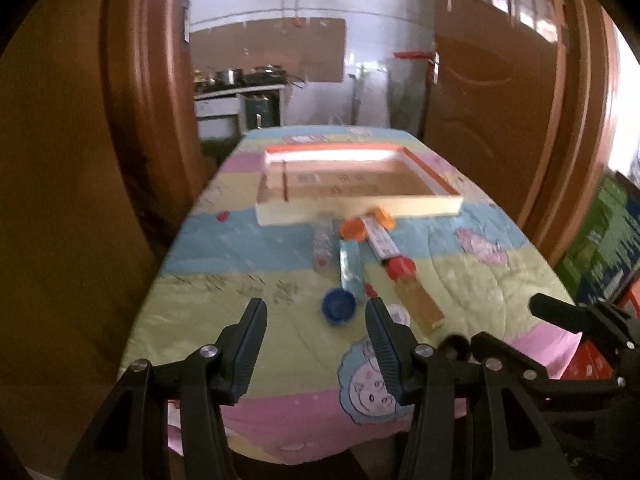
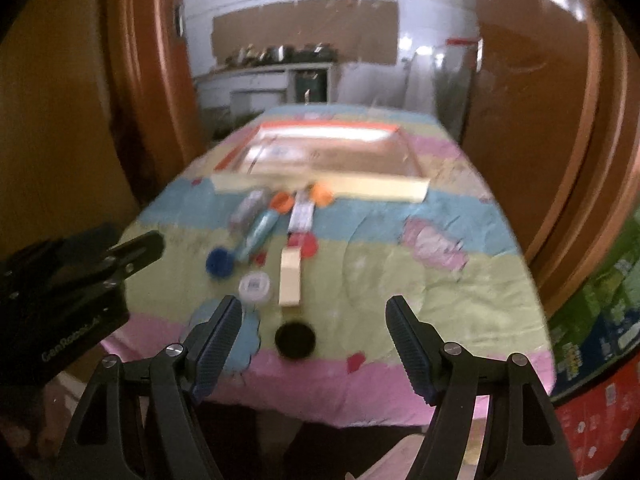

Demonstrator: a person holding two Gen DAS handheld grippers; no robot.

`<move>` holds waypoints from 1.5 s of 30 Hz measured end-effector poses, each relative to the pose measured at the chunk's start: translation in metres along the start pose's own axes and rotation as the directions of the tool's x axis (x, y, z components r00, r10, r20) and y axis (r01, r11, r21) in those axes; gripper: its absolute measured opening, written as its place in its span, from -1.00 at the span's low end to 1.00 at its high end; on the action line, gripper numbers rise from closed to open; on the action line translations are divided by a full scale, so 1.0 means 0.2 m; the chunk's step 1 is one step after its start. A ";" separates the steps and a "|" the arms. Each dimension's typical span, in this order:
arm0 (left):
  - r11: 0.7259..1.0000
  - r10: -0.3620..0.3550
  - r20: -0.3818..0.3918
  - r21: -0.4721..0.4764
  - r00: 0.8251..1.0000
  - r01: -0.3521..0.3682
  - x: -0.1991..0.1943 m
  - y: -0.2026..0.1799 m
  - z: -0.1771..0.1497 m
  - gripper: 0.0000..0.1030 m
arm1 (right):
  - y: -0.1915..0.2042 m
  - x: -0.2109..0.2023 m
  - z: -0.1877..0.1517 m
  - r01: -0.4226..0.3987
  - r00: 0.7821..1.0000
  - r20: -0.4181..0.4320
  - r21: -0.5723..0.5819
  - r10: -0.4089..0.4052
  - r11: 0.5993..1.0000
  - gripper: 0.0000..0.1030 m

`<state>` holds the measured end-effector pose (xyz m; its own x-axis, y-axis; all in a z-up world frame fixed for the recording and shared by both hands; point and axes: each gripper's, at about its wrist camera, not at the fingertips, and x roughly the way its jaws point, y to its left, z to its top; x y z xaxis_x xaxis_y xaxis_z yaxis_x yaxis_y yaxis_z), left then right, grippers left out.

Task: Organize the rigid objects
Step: 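Grasp the blue bottle cap with the left tool while the right tool grasps the black cap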

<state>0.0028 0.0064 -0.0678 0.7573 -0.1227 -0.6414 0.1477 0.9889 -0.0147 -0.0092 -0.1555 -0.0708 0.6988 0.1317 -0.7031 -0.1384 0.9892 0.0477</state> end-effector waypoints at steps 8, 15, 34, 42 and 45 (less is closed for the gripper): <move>0.999 -0.029 -0.023 0.033 0.999 0.030 0.15 0.00 -0.04 0.01 | 0.00 0.16 -0.08 -0.054 0.996 -0.077 -0.022 0.052 0.998 0.48; 0.997 -0.065 -0.073 0.044 0.995 0.068 0.30 0.01 -0.04 0.01 | 0.02 0.25 -0.07 -0.057 0.994 -0.099 -0.052 0.051 0.997 0.48; 0.988 -0.145 -0.073 0.044 0.987 0.148 0.43 0.03 -0.04 -0.40 | -0.01 0.33 -0.07 -0.061 0.995 -0.083 -0.047 0.057 0.997 -0.41; 0.982 -0.190 -0.067 0.002 0.979 0.191 0.42 0.07 -0.04 -0.40 | 0.00 0.32 -0.07 -0.056 0.995 -0.083 -0.057 0.051 0.997 -0.42; 0.981 -0.192 -0.060 -0.009 0.980 0.192 0.40 0.08 -0.04 -0.40 | -0.01 0.32 -0.07 -0.058 0.995 -0.084 -0.050 0.053 0.997 -0.42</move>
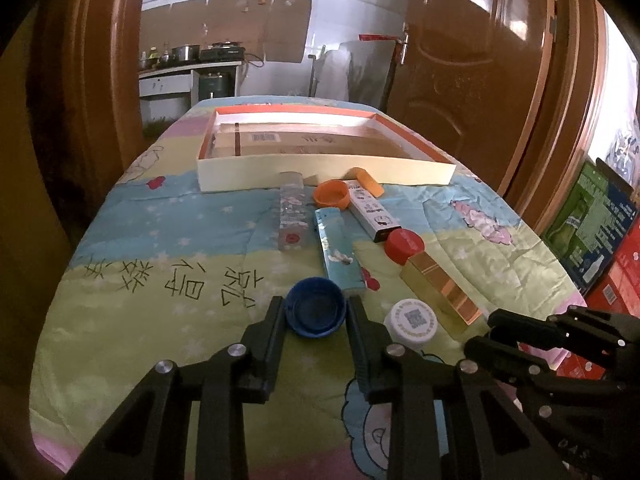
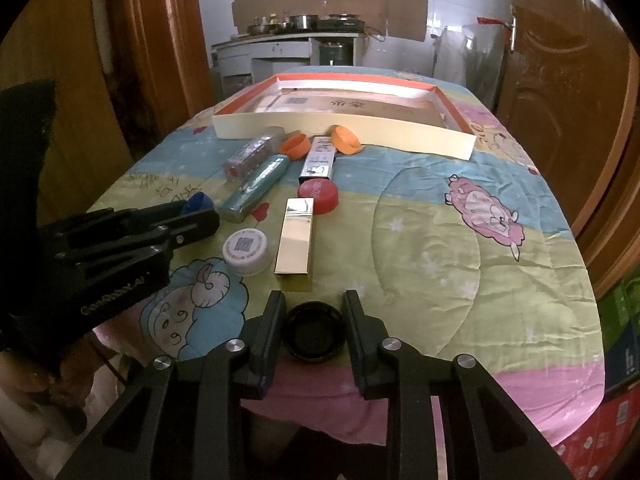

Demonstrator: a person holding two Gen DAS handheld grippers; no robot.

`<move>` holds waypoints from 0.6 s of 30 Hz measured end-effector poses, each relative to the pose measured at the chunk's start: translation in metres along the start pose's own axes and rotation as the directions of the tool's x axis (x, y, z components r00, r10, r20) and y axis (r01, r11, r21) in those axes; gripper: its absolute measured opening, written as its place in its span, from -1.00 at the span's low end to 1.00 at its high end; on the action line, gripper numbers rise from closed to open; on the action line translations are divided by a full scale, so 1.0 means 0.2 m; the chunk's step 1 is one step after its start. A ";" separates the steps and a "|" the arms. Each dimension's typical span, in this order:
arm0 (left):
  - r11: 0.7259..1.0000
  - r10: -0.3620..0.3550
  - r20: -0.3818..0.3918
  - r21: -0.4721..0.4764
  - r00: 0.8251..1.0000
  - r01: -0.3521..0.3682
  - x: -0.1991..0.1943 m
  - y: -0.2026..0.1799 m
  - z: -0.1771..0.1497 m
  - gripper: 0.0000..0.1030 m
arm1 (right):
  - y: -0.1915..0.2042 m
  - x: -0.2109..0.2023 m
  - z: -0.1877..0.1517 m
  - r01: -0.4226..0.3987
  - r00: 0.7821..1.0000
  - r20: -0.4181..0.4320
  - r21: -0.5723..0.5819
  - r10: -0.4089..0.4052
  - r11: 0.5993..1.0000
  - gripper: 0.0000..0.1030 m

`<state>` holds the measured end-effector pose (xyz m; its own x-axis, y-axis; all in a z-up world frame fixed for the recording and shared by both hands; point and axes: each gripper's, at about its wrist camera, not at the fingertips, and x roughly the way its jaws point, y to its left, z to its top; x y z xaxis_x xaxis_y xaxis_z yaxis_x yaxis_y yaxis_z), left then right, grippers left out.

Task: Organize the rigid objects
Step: 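Carry the blue cap in the left tool while the right tool carries the black cap over the tray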

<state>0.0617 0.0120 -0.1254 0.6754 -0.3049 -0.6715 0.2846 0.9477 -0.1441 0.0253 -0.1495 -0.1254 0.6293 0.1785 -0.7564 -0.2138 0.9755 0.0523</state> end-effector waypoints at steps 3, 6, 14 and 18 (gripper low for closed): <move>1.000 0.000 0.003 -0.005 1.000 0.000 -0.01 0.00 0.01 -0.40 | -0.01 0.00 0.00 -0.001 1.000 0.000 0.009 0.001 1.000 -0.42; 1.000 0.003 0.009 -0.003 1.000 -0.003 -0.03 0.00 0.01 -0.40 | -0.02 -0.01 0.00 -0.003 1.000 0.001 0.017 0.003 1.000 -0.42; 1.000 0.003 0.025 0.005 1.000 -0.003 -0.08 -0.03 0.05 -0.40 | -0.03 -0.05 0.01 0.003 1.000 0.022 0.027 -0.003 1.000 -0.42; 1.000 0.014 0.037 0.014 0.999 -0.015 -0.10 -0.05 0.07 -0.40 | -0.04 -0.07 0.03 0.006 0.999 0.037 0.027 -0.007 1.000 -0.42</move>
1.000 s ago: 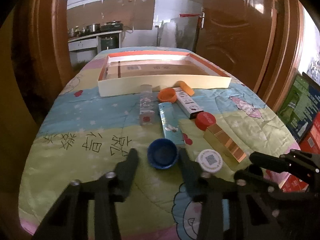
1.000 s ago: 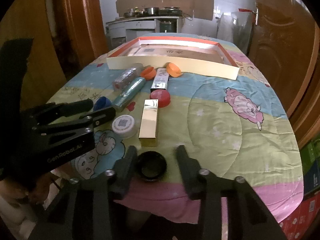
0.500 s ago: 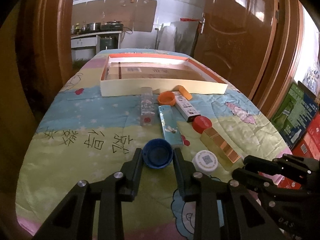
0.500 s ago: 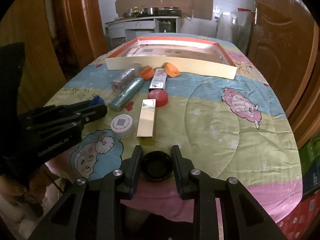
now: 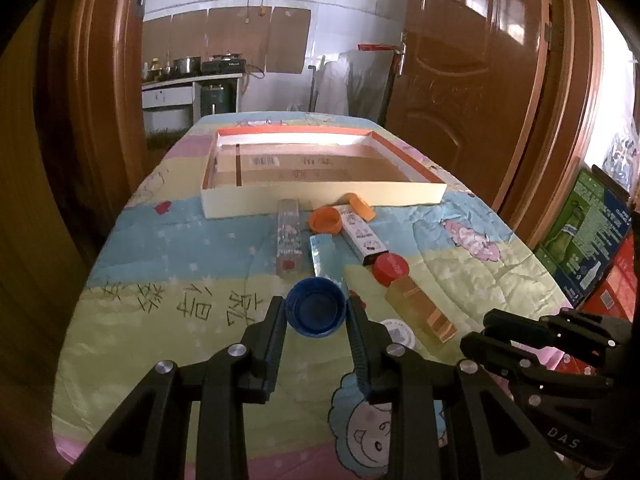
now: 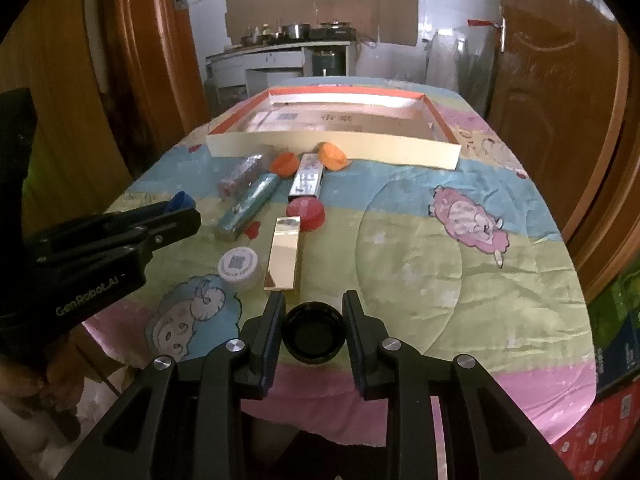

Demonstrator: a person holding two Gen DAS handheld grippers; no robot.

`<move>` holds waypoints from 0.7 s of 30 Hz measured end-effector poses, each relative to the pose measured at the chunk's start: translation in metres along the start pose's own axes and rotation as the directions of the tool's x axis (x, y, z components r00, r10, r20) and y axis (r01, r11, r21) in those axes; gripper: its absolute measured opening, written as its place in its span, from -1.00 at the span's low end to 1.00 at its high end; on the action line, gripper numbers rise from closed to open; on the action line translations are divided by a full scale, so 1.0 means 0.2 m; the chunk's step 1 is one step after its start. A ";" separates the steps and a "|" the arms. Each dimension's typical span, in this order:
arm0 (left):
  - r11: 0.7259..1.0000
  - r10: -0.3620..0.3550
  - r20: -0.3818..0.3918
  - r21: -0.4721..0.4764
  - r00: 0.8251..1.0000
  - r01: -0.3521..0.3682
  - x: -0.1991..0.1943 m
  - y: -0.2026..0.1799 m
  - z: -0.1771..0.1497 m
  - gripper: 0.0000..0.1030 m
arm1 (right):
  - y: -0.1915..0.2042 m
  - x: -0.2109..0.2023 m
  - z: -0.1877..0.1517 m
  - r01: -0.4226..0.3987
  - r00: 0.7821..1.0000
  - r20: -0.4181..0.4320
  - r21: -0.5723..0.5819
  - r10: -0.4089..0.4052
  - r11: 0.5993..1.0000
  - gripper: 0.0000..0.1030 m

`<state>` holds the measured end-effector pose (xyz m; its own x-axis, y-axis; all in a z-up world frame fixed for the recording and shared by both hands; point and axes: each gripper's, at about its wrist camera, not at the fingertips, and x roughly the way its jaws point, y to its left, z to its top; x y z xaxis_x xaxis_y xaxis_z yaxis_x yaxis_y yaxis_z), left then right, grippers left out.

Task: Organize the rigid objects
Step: 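Carry the blue cap in the left tool while the right tool carries the black cap over the tray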

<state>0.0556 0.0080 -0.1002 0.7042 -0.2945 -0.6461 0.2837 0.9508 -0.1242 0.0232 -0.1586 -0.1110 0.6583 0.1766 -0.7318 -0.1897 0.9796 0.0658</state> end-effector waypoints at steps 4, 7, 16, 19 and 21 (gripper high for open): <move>1.000 0.019 0.011 0.009 1.000 -0.020 -0.01 -0.02 0.03 -0.40 | 0.00 -0.02 0.03 0.002 1.000 0.021 -0.005 -0.002 1.000 -0.42; 0.999 0.029 0.021 0.011 0.999 -0.030 -0.02 -0.02 0.07 -0.40 | 0.00 -0.03 0.07 0.000 0.999 0.039 -0.006 0.000 1.000 -0.42; 0.998 0.064 0.035 0.018 0.997 -0.064 -0.03 -0.04 0.16 -0.40 | -0.01 -0.05 0.19 -0.002 0.997 0.075 -0.023 0.004 1.000 -0.42; 0.997 0.070 0.038 0.008 0.997 -0.071 -0.02 -0.03 0.20 -0.40 | -0.02 -0.05 0.23 -0.007 0.997 0.081 -0.025 0.009 1.000 -0.42; 0.997 0.071 0.036 0.001 0.997 -0.071 -0.01 -0.03 0.23 -0.40 | -0.04 -0.04 0.26 -0.010 0.997 0.082 -0.026 0.013 1.000 -0.42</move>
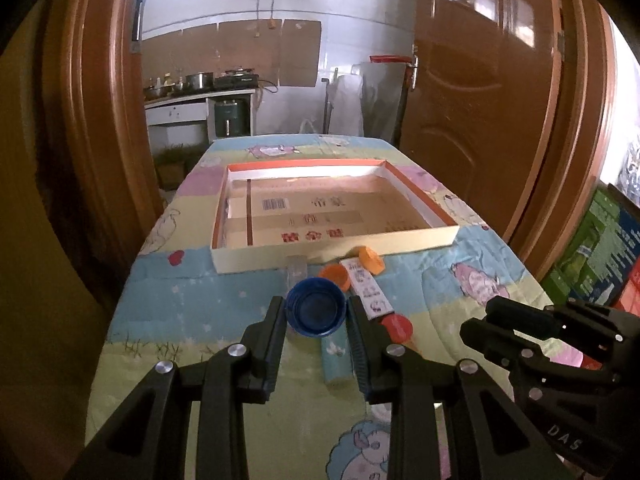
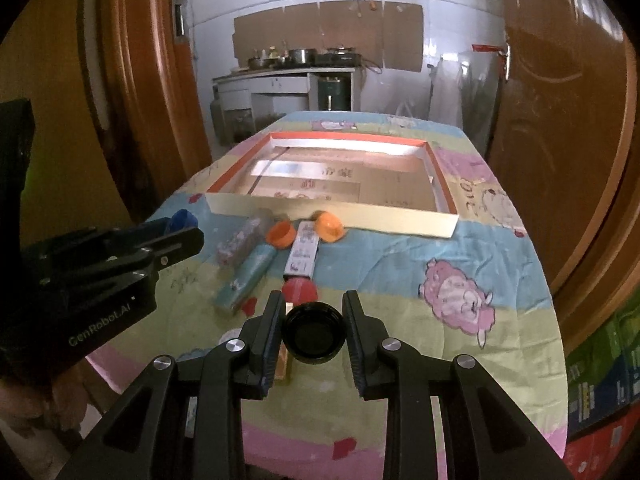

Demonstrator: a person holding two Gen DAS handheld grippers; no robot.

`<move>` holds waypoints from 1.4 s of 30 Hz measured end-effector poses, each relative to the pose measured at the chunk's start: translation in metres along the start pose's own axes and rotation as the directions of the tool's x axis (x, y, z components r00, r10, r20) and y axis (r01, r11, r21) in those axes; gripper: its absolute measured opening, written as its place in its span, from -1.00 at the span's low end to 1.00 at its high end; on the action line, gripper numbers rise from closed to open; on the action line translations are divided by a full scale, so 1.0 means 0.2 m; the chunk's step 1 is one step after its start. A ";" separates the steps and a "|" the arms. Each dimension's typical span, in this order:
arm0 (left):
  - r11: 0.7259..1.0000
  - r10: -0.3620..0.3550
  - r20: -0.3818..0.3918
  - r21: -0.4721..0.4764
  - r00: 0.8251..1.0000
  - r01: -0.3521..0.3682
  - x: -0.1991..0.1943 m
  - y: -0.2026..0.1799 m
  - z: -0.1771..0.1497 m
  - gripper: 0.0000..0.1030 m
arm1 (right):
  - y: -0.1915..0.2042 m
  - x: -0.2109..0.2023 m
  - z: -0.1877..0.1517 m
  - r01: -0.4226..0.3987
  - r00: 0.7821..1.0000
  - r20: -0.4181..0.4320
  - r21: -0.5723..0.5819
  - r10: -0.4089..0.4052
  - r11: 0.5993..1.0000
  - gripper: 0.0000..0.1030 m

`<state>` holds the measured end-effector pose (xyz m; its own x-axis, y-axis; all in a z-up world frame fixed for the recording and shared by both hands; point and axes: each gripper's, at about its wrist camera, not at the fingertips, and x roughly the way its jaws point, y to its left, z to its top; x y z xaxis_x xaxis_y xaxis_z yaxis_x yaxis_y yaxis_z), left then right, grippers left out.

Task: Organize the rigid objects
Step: 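Carry the blue cap in the left tool while the right tool carries the black cap over the tray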

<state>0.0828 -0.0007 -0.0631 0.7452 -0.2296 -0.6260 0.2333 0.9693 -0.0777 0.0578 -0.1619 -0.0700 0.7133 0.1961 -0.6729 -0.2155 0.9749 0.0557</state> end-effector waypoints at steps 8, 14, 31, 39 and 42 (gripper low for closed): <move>1.000 0.009 -0.012 -0.003 1.000 -0.009 0.07 0.00 0.10 -0.40 | -0.05 0.06 0.10 0.005 1.000 -0.004 -0.014 -0.005 1.000 -0.42; 1.000 0.015 -0.036 -0.003 0.999 -0.016 0.13 0.01 0.16 -0.40 | -0.12 0.12 0.18 -0.007 1.000 -0.022 0.003 0.007 1.000 -0.42; 1.000 0.025 -0.113 -0.005 0.993 -0.026 0.35 0.08 0.44 -0.40 | -0.23 0.30 0.52 -0.068 0.997 -0.039 0.016 0.068 0.998 -0.42; 0.998 0.012 -0.194 -0.065 0.981 -0.025 0.54 0.16 0.55 -0.40 | -0.28 0.46 0.65 -0.074 0.994 -0.077 0.040 0.077 0.996 -0.42; 0.996 0.015 -0.230 -0.080 0.973 -0.034 0.61 0.18 0.57 -0.40 | -0.30 0.54 0.69 -0.074 0.991 -0.107 0.059 0.080 0.996 -0.42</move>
<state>0.2534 -0.0034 -0.0534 0.5851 -0.1884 -0.7888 0.1569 0.9806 -0.1178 0.2391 -0.1846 -0.0436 0.6182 0.2615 -0.7413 -0.2285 0.9621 0.1488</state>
